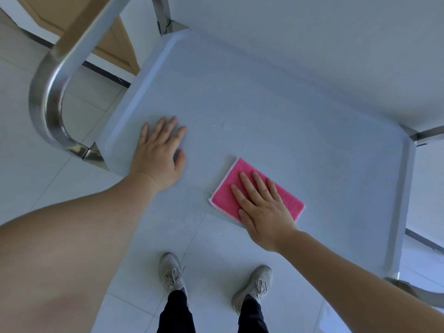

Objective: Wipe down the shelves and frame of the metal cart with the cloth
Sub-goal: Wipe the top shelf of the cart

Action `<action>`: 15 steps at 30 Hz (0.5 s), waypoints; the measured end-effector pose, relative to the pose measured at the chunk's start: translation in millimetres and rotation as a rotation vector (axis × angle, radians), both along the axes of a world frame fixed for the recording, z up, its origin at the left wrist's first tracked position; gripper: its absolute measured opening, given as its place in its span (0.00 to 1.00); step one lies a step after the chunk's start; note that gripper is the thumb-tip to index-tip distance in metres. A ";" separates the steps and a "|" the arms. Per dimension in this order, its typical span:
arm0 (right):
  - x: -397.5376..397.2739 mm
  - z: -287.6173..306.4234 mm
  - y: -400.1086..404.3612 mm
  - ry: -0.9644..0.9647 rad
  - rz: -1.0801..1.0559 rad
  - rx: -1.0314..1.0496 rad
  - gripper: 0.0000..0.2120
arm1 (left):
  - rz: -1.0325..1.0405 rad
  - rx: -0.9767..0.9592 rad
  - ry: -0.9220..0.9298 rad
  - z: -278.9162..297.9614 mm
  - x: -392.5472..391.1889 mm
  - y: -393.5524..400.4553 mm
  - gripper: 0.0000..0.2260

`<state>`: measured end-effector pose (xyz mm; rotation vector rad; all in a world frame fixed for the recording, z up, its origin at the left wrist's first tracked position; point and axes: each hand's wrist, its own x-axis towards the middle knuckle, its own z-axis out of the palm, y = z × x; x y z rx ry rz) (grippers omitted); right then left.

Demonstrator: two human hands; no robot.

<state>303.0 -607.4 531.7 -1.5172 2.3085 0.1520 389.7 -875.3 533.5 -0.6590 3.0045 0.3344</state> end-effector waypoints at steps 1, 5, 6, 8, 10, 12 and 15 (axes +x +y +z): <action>1.6 0.2 -4.8 -0.003 0.041 -0.006 0.26 | 0.027 -0.002 -0.016 -1.2 1.2 -0.6 0.26; -0.6 -2.0 -24.6 -0.023 0.134 -0.028 0.26 | 0.053 -0.015 -0.046 -5.6 1.5 -2.5 0.26; -5.1 -3.2 -28.2 -0.029 0.153 -0.032 0.26 | 0.058 -0.011 -0.046 -5.4 0.9 -2.1 0.26; -18.4 -5.2 -35.0 -0.020 0.183 -0.039 0.26 | 0.063 -0.001 -0.035 -5.4 0.9 -1.0 0.27; -37.2 -6.7 -45.2 0.011 0.177 -0.056 0.26 | 0.070 0.001 -0.034 -6.3 1.5 -1.5 0.27; -59.6 -7.9 -58.8 0.049 0.125 -0.063 0.27 | 0.098 0.007 -0.029 -7.1 2.3 -2.5 0.26; -99.9 -11.1 -76.3 0.092 0.000 -0.065 0.27 | 0.126 0.018 -0.033 -6.8 2.5 -2.7 0.25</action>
